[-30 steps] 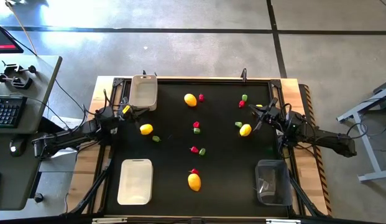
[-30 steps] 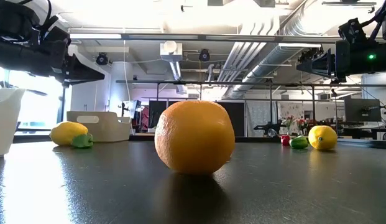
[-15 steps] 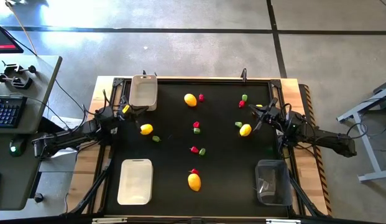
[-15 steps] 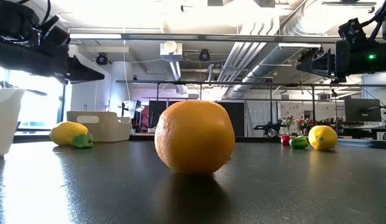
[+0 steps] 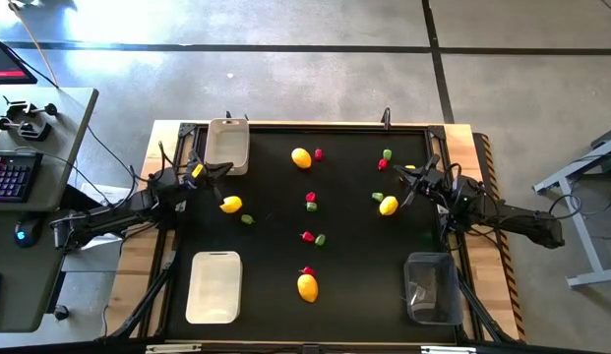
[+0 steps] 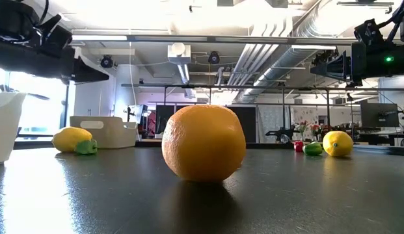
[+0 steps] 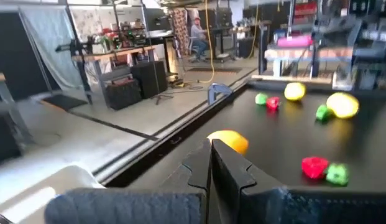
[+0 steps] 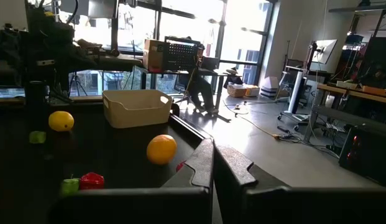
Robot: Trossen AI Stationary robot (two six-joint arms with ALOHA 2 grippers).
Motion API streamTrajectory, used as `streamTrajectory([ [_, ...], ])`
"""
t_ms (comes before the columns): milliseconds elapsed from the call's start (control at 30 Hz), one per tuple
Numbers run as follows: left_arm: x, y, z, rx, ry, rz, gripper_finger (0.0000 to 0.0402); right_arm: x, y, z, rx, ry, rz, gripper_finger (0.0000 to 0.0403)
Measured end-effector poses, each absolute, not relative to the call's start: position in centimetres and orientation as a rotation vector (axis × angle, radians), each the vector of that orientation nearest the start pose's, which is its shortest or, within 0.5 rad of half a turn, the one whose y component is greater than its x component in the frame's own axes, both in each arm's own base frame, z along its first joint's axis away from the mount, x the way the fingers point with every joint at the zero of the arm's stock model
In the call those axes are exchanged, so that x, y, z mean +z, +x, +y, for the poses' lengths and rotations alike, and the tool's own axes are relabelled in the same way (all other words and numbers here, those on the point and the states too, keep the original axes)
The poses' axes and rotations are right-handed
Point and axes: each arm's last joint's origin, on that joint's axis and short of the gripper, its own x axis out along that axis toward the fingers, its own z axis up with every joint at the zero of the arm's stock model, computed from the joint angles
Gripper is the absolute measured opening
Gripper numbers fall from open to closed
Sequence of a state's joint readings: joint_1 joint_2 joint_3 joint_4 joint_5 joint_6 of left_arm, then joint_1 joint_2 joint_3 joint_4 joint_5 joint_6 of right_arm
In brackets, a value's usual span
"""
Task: Sort produce into baskets
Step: Put the green chili pepper into the gray bin
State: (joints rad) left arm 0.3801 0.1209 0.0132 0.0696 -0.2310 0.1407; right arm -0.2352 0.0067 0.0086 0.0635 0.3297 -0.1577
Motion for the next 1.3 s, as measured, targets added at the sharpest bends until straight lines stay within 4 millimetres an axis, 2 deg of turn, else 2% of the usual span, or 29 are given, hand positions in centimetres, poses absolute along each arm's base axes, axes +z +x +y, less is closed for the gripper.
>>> streamTrajectory([
  [100,16.2,9.4,4.5,0.606,0.129,0.108,0.0,17.2,9.1,-3.1,-0.569,-0.15,-0.022,0.0],
  [233,16.4,9.5,4.4,0.583,0.017,0.052,0.0,17.2,9.1,-3.1,-0.569,-0.15,-0.022,0.0],
  [400,16.2,9.9,3.9,0.379,-0.043,0.07,0.0,17.2,9.1,-3.1,-0.569,-0.15,-0.021,0.0],
  [500,16.2,10.1,3.8,0.326,-0.095,0.077,0.0,17.2,9.1,-3.1,-0.569,-0.15,-0.021,0.0],
  [967,19.8,12.2,4.2,0.152,-0.056,0.179,0.0,17.2,9.1,-3.1,-0.569,-0.15,-0.021,0.0],
  [1300,20.6,15.3,5.2,0.111,-0.074,0.325,0.0,17.2,9.1,-3.1,-0.569,-0.15,-0.021,0.0],
])
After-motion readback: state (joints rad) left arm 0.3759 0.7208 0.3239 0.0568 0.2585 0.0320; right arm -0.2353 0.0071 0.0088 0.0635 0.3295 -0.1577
